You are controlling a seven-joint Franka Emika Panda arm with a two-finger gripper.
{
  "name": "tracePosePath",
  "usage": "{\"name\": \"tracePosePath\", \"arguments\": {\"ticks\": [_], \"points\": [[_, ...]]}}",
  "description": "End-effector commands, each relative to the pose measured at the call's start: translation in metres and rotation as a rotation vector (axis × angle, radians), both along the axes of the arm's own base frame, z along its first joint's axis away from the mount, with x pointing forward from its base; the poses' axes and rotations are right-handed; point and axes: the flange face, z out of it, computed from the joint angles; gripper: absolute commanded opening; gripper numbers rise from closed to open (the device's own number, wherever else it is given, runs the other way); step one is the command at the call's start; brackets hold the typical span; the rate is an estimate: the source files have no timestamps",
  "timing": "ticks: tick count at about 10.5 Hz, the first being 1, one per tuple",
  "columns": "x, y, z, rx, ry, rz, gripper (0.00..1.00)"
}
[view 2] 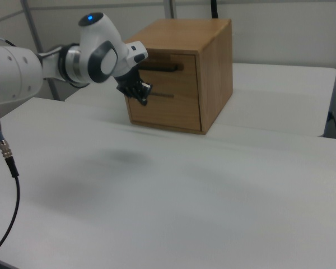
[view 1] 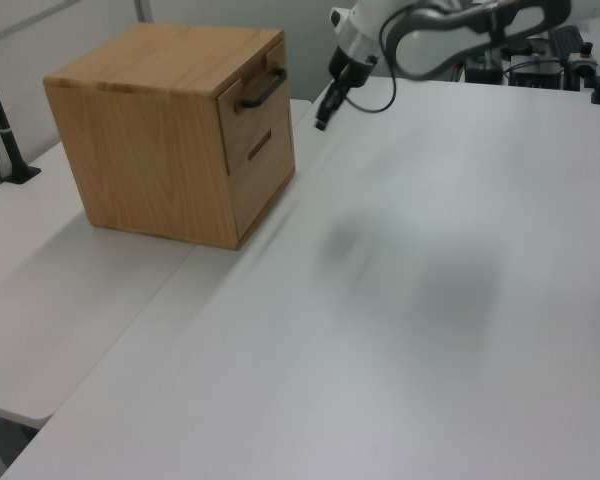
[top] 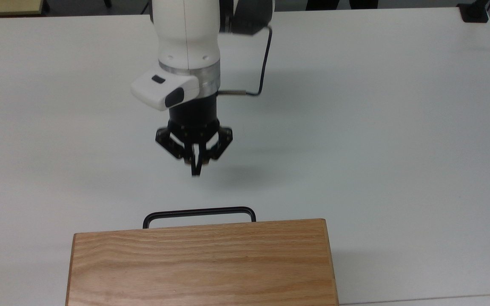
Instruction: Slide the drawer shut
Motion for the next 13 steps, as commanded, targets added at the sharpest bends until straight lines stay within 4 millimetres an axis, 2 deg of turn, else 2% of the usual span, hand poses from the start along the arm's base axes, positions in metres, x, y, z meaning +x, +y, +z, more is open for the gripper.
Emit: {"name": "tracePosePath", "arguments": {"ticks": [1,2,4,5,6,7,8,9,10,13], "points": [[-0.055,-0.002,0.041,-0.042,0.242,0.003,0.0],[-0.085,-0.003,0.06,-0.046,0.314,-0.003,0.0],[-0.129,-0.006,0.09,-0.049,0.388,-0.024,0.0],[-0.148,-0.011,0.108,-0.04,0.415,-0.037,0.23],[-0.162,-0.014,0.121,-0.036,0.44,-0.045,0.52],[-0.172,-0.015,0.128,-0.038,0.461,-0.046,0.75],[-0.178,-0.015,0.13,-0.038,0.484,-0.047,0.9],[-0.186,-0.014,0.139,-0.039,0.488,-0.047,1.0],[-0.189,-0.019,0.144,-0.03,0.478,-0.055,1.0],[-0.188,-0.02,0.144,-0.015,0.476,-0.056,1.0]]}}
